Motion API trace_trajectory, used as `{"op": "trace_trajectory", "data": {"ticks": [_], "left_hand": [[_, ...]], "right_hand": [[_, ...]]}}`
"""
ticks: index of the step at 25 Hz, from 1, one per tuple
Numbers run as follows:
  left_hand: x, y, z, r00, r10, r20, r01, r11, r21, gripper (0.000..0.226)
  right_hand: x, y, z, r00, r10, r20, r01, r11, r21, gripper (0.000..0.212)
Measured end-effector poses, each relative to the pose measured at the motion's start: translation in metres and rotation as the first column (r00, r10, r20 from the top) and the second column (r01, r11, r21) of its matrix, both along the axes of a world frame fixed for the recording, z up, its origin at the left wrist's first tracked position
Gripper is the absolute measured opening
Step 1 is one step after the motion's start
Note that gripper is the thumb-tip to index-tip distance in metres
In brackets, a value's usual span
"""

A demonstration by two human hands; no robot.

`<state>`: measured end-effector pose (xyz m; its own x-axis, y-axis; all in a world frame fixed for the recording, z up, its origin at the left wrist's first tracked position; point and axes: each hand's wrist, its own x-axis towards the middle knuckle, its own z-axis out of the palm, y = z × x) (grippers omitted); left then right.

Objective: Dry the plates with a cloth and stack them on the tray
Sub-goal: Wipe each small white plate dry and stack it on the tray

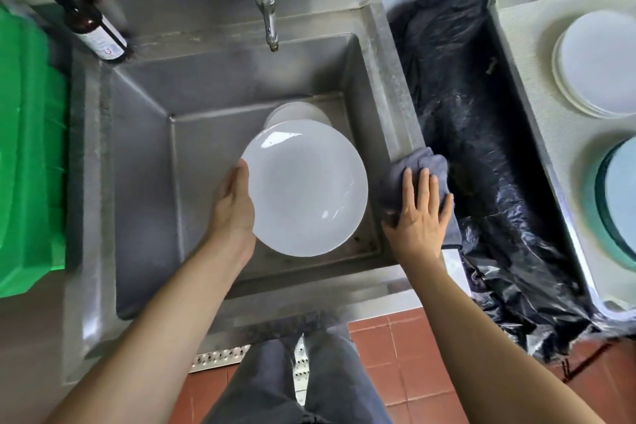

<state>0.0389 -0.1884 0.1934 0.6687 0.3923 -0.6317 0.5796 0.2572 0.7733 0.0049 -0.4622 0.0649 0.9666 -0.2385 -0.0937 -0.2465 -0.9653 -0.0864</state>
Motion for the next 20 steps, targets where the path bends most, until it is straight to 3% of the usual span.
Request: {"op": "trace_trajectory", "data": {"ticks": [4, 7, 9, 11, 14, 17, 20], "left_hand": [[-0.006, -0.001, 0.009, 0.999, -0.048, 0.016, 0.048, 0.999, 0.023, 0.029], [-0.007, 0.002, 0.017, 0.998, -0.062, 0.027, 0.061, 0.998, 0.026, 0.041], [-0.008, 0.007, 0.023, 0.997, -0.066, 0.038, 0.065, 0.997, 0.033, 0.039], [-0.008, 0.009, 0.03, 0.997, -0.056, 0.047, 0.054, 0.998, 0.039, 0.041], [-0.008, 0.009, 0.041, 0.996, -0.054, 0.071, 0.051, 0.997, 0.05, 0.041], [-0.006, 0.002, 0.055, 0.995, -0.036, 0.096, 0.032, 0.998, 0.05, 0.029], [-0.001, -0.011, 0.074, 0.985, -0.017, 0.17, 0.006, 0.998, 0.067, 0.037]], "right_hand": [[0.003, -0.012, -0.012, 0.995, 0.049, 0.087, -0.048, 0.999, -0.011, 0.096], [0.006, -0.016, -0.012, 0.967, 0.037, 0.251, -0.081, 0.983, 0.166, 0.076], [0.013, -0.018, 0.003, 0.948, -0.111, 0.298, -0.021, 0.913, 0.406, 0.059], [0.023, -0.015, 0.03, 0.901, -0.343, 0.267, 0.101, 0.763, 0.639, 0.05], [0.033, 0.003, 0.086, 0.786, -0.504, 0.358, 0.094, 0.669, 0.737, 0.047], [0.038, 0.035, 0.145, 0.747, -0.427, 0.509, -0.153, 0.635, 0.757, 0.05], [0.036, 0.074, 0.18, 0.796, -0.058, 0.602, -0.475, 0.556, 0.682, 0.063]]}}
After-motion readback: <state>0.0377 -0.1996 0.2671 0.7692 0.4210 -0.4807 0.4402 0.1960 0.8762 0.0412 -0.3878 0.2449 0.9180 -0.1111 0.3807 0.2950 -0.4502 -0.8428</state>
